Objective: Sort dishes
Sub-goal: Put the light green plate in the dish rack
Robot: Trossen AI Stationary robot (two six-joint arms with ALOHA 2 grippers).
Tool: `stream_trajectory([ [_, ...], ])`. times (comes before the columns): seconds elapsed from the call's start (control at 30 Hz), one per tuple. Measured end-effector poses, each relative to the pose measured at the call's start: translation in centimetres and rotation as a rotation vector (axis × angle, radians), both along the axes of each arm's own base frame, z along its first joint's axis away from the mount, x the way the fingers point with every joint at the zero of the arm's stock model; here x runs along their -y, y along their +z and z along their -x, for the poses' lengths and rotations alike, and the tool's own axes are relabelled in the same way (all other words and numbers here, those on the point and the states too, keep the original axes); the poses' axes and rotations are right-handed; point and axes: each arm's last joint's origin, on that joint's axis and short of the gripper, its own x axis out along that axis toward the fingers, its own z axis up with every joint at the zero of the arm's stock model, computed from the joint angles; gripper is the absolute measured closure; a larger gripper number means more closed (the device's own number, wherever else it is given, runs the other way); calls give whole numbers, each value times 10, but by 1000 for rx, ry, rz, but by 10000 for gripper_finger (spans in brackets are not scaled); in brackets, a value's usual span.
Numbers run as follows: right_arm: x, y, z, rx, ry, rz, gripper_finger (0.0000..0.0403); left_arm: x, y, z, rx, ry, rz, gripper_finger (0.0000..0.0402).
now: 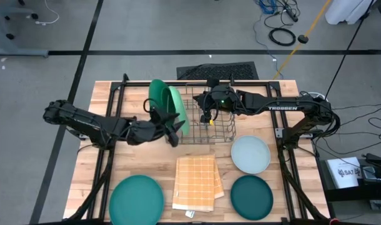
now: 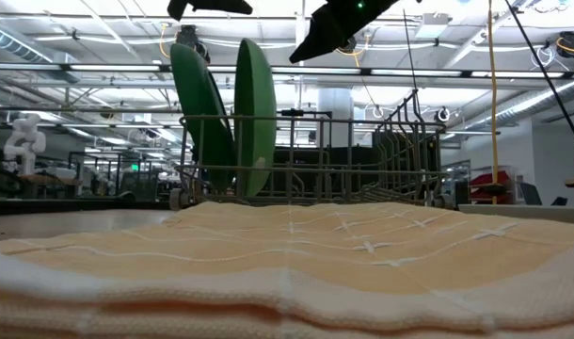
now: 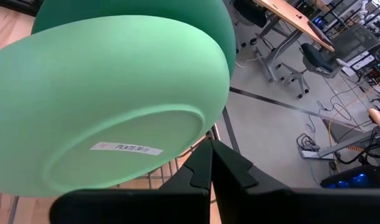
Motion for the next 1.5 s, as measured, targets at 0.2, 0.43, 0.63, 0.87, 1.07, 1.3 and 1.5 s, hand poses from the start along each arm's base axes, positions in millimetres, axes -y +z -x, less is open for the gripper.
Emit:
stream_trajectory([
  [0.2,0,0,0,0,1,1,403,1,-11,5,-68,29,60,206],
  [0.43,0,0,0,2,1,2,403,-2,-19,1,-98,57,84,206],
  [0.63,0,0,0,6,-1,-2,403,-6,-34,-12,-147,36,128,206],
  [0.87,0,1,0,8,-2,-4,403,-12,-44,-20,-183,58,126,206],
  [1.07,0,1,0,10,-3,-5,403,-15,-46,-22,-195,64,119,231],
  [1.3,0,1,0,14,-3,-6,403,-14,-46,-23,-201,25,113,366],
  [1.5,0,1,0,13,-3,-6,403,-13,-43,-25,-202,-25,72,384],
])
